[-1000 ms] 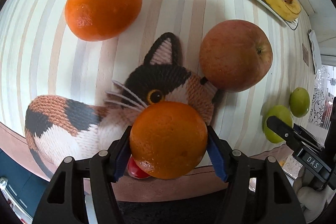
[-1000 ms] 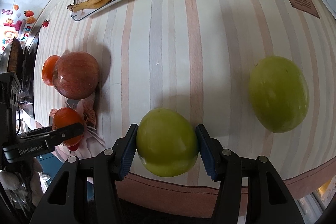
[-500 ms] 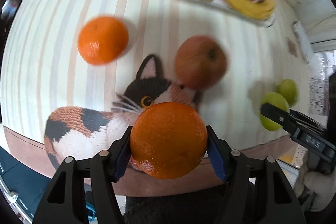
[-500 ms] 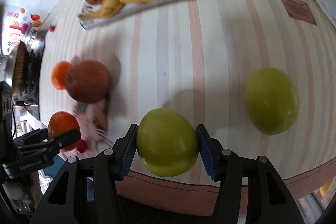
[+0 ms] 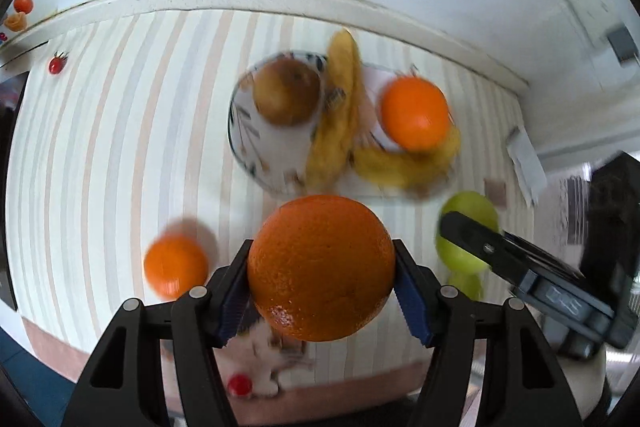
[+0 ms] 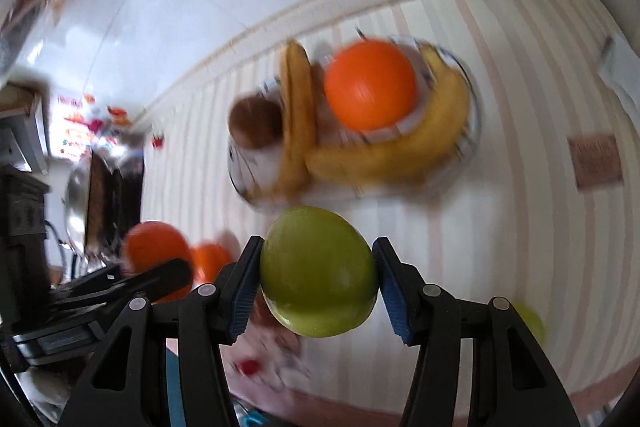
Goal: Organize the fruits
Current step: 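Carry the tangerine and green apple toward the plate with both tools, then lower the tangerine onto the plate and open the left tool while the right tool releases the green apple, then withdraw both tools from the plate toward the loose fruit on the counter, then grasp the red apple with the left tool while the right tool grasps a green apple, then carry the red apple and green apple over the plate with both tools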
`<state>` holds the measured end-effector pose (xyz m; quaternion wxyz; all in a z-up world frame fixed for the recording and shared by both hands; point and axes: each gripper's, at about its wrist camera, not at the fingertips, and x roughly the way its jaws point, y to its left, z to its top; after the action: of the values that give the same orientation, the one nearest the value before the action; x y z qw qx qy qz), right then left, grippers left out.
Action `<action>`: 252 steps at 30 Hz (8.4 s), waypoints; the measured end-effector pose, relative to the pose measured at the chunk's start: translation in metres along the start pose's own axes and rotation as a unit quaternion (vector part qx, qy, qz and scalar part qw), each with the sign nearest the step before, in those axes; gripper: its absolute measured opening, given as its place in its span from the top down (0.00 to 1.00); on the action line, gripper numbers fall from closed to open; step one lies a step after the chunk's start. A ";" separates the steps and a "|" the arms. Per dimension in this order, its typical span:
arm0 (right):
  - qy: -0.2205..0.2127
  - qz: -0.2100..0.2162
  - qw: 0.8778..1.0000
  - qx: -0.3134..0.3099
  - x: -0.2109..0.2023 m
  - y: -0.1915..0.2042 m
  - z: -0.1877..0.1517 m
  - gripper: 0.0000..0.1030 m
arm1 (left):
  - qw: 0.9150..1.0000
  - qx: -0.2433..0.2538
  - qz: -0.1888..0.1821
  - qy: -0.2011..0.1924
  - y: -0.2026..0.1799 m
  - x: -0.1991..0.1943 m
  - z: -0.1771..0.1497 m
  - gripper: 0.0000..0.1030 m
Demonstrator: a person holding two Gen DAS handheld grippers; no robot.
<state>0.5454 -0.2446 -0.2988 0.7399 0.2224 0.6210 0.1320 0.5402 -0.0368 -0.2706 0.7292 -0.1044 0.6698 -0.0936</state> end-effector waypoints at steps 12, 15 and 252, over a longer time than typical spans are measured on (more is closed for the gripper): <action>-0.008 -0.068 0.994 -0.087 0.030 0.056 0.131 0.44 | 0.998 -0.034 0.035 0.037 0.029 0.054 0.066 0.39; 0.006 -0.093 0.990 -0.109 0.050 0.063 0.150 0.44 | 0.998 -0.033 0.036 0.044 0.028 0.062 0.068 0.39; 0.120 -0.075 0.976 -0.168 0.113 0.030 0.174 0.37 | 0.995 0.063 0.058 0.047 -0.039 0.075 0.093 0.39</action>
<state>0.7395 -0.1937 -0.3588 0.6943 0.0306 0.6894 0.2042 0.6397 -0.0923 -0.3239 0.7059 -0.0143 0.7013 -0.0981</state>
